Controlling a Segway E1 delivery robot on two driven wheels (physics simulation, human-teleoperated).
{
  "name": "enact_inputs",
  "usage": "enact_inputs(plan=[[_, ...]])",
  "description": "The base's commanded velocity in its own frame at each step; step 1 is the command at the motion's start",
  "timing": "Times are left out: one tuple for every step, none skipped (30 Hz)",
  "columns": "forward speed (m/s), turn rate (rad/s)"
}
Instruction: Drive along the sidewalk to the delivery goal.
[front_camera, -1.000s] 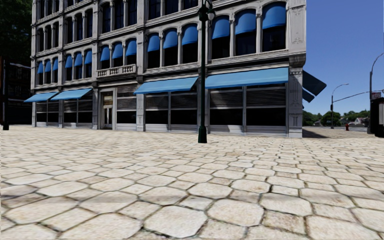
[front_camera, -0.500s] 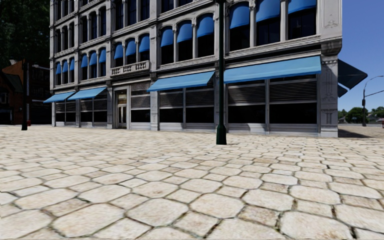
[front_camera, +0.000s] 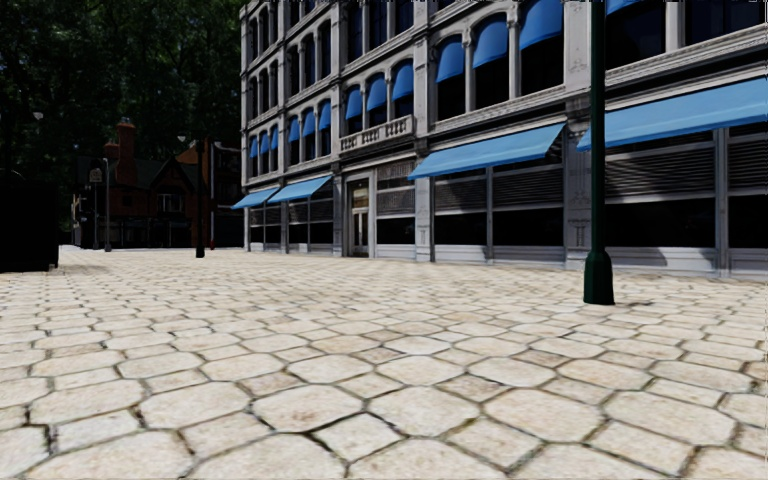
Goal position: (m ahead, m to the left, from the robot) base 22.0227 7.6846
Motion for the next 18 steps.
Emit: enact_inputs(plan=[[2.00, 0.69], [2.00, 0.69], [2.00, 0.69], [2.00, 0.69], [2.00, 0.69], [2.00, 0.69], [2.00, 0.69], [2.00, 0.69], [2.00, 0.69], [2.00, 0.69], [2.00, 0.69], [2.00, 0.67], [2.00, 0.58], [2.00, 0.58], [2.00, 0.37], [2.00, 0.00], [2.00, 0.00], [2.00, 0.00]])
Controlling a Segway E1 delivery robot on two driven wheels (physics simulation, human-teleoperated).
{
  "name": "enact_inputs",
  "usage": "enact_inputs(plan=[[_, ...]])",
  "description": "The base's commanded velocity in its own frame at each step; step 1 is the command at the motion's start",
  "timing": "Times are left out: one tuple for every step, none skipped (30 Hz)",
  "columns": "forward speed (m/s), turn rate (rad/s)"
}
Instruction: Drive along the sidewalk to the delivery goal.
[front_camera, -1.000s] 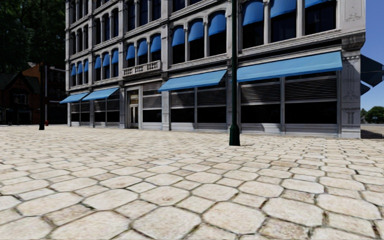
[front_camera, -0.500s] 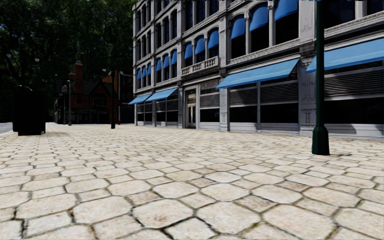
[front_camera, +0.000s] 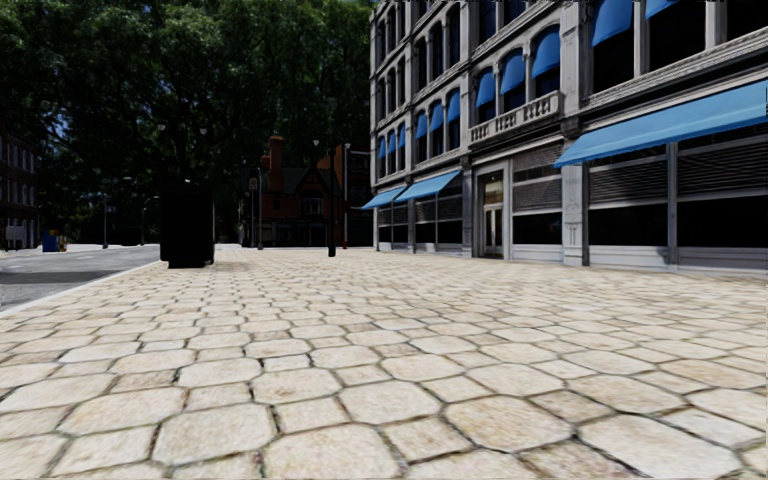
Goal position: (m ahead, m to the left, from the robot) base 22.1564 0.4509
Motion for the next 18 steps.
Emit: enact_inputs(plan=[[2.00, 0.00], [2.00, 0.00], [2.00, 0.00], [2.00, 0.00], [2.00, 0.00], [2.00, 0.00], [2.00, 0.00], [2.00, 0.00], [2.00, 0.00], [2.00, 0.00], [2.00, 0.00], [2.00, 0.00], [2.00, 0.00], [2.00, 0.00], [2.00, 0.00], [2.00, 0.00], [2.00, 0.00], [2.00, 0.00]])
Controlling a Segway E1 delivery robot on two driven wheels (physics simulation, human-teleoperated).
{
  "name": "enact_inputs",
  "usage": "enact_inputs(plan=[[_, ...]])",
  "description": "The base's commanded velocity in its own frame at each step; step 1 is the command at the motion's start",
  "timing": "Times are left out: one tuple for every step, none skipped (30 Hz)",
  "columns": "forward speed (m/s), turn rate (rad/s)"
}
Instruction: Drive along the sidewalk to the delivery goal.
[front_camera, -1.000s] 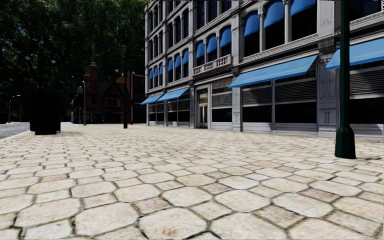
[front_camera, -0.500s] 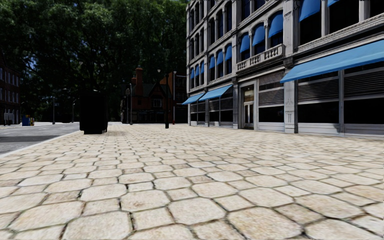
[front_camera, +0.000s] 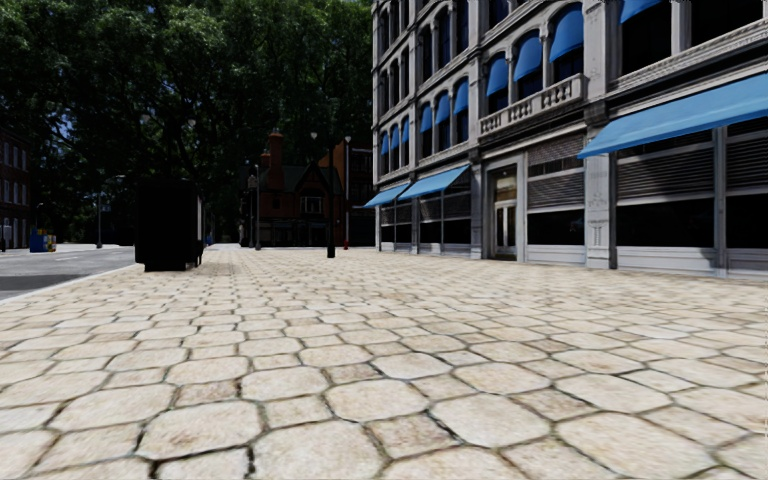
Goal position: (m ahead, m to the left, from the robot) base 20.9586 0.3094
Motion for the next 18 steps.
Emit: enact_inputs(plan=[[2.00, 0.00], [2.00, 0.00], [2.00, 0.00], [2.00, 0.00], [2.00, 0.00], [2.00, 0.00], [2.00, 0.00], [2.00, 0.00], [2.00, -0.27], [2.00, -0.25], [2.00, -0.19], [2.00, -0.09], [2.00, -0.09], [2.00, -0.03], [2.00, 0.00], [2.00, 0.00], [2.00, 0.00], [2.00, 0.00]])
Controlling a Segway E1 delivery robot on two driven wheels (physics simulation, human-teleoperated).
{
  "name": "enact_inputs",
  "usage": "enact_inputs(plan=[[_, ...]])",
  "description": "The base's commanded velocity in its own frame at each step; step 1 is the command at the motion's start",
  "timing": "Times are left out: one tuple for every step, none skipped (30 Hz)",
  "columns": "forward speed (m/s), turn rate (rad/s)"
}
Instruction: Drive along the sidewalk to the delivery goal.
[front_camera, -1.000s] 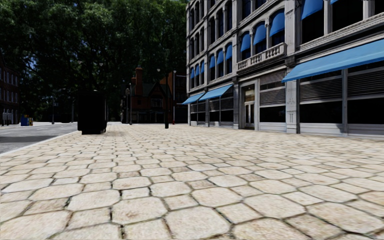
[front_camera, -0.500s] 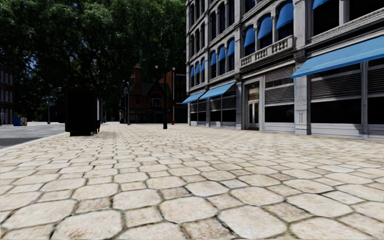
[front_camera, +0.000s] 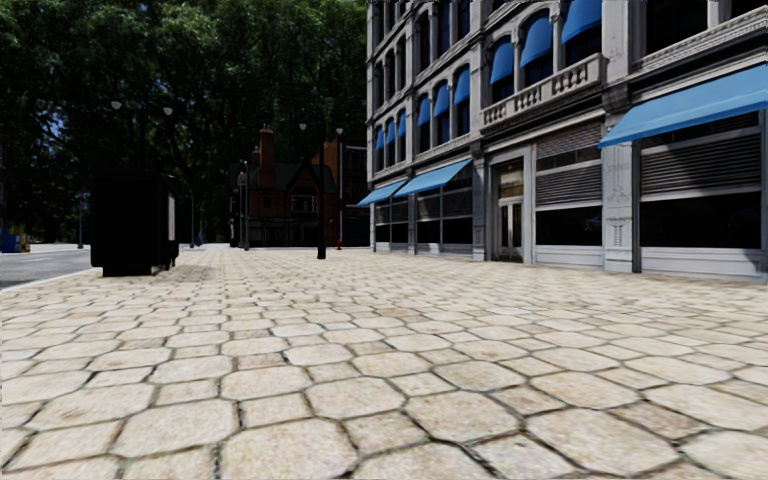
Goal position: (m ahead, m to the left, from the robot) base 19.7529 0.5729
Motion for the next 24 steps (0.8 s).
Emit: enact_inputs(plan=[[2.00, 0.00], [2.00, 0.00], [2.00, 0.00], [2.00, 0.00], [2.00, 0.00], [2.00, 0.00], [2.00, 0.00], [2.00, 0.00], [2.00, 0.00], [2.00, 0.00], [2.00, 0.00], [2.00, 0.00], [2.00, -0.04], [2.00, -0.04], [2.00, -0.19], [2.00, -0.29], [2.00, -0.32], [2.00, -0.32], [2.00, -0.32], [2.00, -0.31], [2.00, -0.27], [2.00, -0.27], [2.00, -0.18], [2.00, -0.10]])
